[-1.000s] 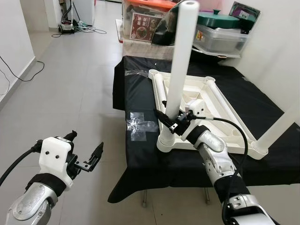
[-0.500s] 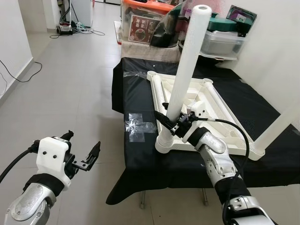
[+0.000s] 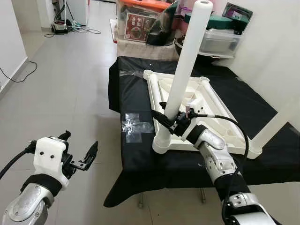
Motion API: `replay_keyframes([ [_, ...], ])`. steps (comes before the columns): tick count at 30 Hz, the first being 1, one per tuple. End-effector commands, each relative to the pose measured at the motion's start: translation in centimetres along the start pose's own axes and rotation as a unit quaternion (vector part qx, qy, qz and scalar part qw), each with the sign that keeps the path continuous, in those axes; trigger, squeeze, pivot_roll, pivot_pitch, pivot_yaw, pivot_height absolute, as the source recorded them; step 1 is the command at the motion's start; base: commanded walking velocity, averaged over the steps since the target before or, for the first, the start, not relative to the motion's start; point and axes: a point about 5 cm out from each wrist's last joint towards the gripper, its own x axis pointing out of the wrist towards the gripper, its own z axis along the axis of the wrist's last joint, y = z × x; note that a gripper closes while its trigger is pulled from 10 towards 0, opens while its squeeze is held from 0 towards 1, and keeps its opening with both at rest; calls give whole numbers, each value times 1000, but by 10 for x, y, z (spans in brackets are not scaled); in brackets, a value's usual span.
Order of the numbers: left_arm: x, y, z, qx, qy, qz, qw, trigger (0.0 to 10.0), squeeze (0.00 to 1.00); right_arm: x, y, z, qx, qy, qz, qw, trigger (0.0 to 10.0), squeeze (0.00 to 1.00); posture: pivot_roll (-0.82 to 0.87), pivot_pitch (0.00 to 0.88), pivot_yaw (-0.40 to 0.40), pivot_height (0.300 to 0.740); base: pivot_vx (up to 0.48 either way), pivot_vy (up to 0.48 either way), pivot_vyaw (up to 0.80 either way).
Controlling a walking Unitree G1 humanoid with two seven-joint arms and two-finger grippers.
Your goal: Building children table
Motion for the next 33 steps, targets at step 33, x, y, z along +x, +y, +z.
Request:
replay_keyframes([
  [33,3,0,-4,-1,1,11,1000,10000,0,-19,-2,-35,104,15,-293,950,0,0,177,0,-151,740,0,0,0],
])
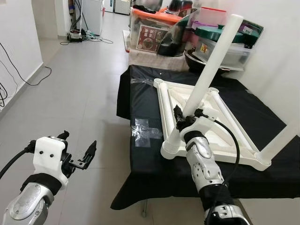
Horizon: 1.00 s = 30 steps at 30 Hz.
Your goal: Building children table
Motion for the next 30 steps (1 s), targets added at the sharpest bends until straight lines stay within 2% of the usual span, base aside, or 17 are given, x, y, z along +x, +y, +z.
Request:
replay_keyframes([
  [1,1,-3,-1,-1,-2,-2,1000,10000,0,-10,-1,-17,8,36,55,998,0,0,177,0,-151,740,0,0,0],
  [3,1,-3,-2,-1,-2,-2,1000,10000,0,-15,16,-14,-15,34,205,978,0,0,178,0,-147,740,0,0,0],
  [4,1,-3,-2,-1,-2,-2,1000,10000,0,-15,16,-14,-15,34,205,978,0,0,178,0,-147,740,0,0,0],
  [5,1,-3,-2,0,-2,-2,1000,10000,0,-18,19,-14,-25,36,243,969,0,0,178,0,-147,740,0,0,0],
  [7,2,-1,-1,0,-3,-2,1000,10000,0,-15,18,-9,-53,25,282,958,0,0,178,0,-147,740,0,0,0],
  [12,2,0,0,-1,-5,0,1000,10000,0,-11,16,-1,-71,7,307,949,0,0,186,0,-153,740,0,0,0],
  [18,1,0,-1,-3,-4,3,1000,10000,0,-9,13,2,-72,-6,301,951,0,0,190,0,-157,740,0,0,0],
  [19,0,0,-1,-4,-3,5,1000,10000,0,-9,11,0,-54,-7,279,959,0,0,195,0,-159,740,0,0,0],
  [21,-1,0,-2,-5,-2,6,1000,10000,0,-9,6,-5,-27,-10,196,980,0,0,201,0,-154,740,0,0,0],
  [23,-1,0,-2,-5,-2,6,1000,10000,0,-9,6,-5,-27,-10,196,980,0,0,201,0,-154,740,0,0,0],
  [24,-1,0,-2,-5,-2,6,1000,10000,0,-9,1,-9,-20,-12,154,988,0,0,201,0,-154,740,0,0,0],
  [25,-1,0,-2,-5,-2,6,1000,10000,0,-9,1,-9,-20,-12,154,988,0,0,201,0,-154,740,0,0,0],
  [26,-1,0,-1,-4,-2,6,1000,10000,0,-11,-3,-13,-18,-9,103,994,0,0,203,0,-145,740,0,0,0],
  [27,-1,0,-1,-4,-2,6,1000,10000,0,-11,-3,-13,-18,-9,103,994,0,0,203,0,-145,740,0,0,0],
  [28,-1,1,-1,-3,-3,6,1000,10000,0,-12,-10,-19,-22,3,36,999,0,0,204,0,-138,740,0,0,0],
  [29,0,2,0,0,-4,4,1000,10000,0,-12,-20,-24,-31,18,-48,998,0,0,204,0,-136,740,0,0,0],
  [30,0,2,0,0,-4,4,1000,10000,0,-12,-20,-24,-31,18,-48,998,0,0,204,0,-136,740,0,0,0],
])
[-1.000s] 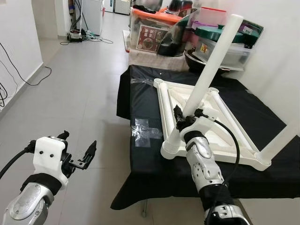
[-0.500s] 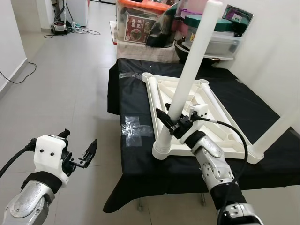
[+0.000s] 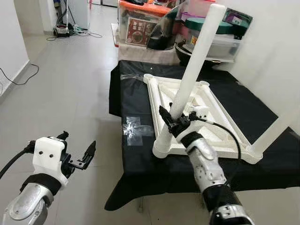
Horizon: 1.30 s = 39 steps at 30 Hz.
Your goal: Building children table
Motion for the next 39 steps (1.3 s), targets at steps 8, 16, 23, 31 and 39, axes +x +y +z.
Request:
replay_keyframes([
  [8,1,4,2,10,-4,4,1000,10000,0,-7,-34,-20,-26,66,-227,971,0,0,213,0,-137,740,0,0,0],
  [16,0,2,0,7,-3,7,1000,10000,0,-6,-21,-23,-15,75,-193,978,0,0,205,0,-137,740,0,0,0],
  [23,2,2,0,7,-3,5,1000,10000,0,-1,-16,-19,-10,68,-184,981,10000,0,196,0,-133,740,0,0,0],
  [31,5,2,-1,7,-5,-1,1000,10000,0,7,-8,11,21,9,-148,989,10000,1000,173,0,-129,740,0,0,0],
  [39,5,2,-1,6,-7,-2,1000,10000,0,16,-11,44,14,-34,-82,996,10000,1000,153,0,-128,740,0,0,0],
])
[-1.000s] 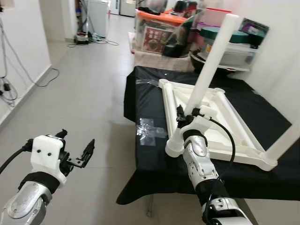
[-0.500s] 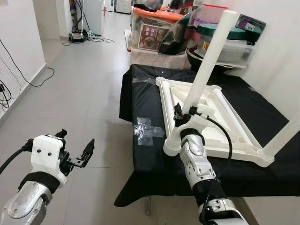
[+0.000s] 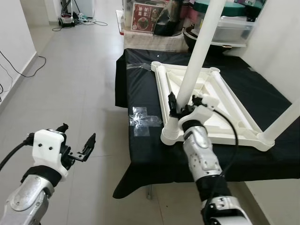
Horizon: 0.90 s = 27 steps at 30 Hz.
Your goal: Building children table
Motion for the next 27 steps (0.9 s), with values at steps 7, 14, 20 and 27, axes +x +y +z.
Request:
replay_keyframes([
  [7,2,-3,-3,-1,1,-15,1000,10000,0,10,-5,25,-32,26,121,992,10000,843,136,0,-119,740,0,0,0],
  [14,4,-4,-3,1,1,-20,1000,10000,0,20,-18,34,-47,44,146,987,10000,0,127,0,-115,740,0,0,0],
  [20,4,-5,-3,1,1,-25,1000,10000,0,33,-25,46,-25,69,185,980,10000,0,127,0,-115,740,0,0,0],
  [27,4,-6,-4,2,1,-29,1000,10000,0,28,-27,52,-5,98,334,938,10000,0,131,0,-120,740,0,0,0],
])
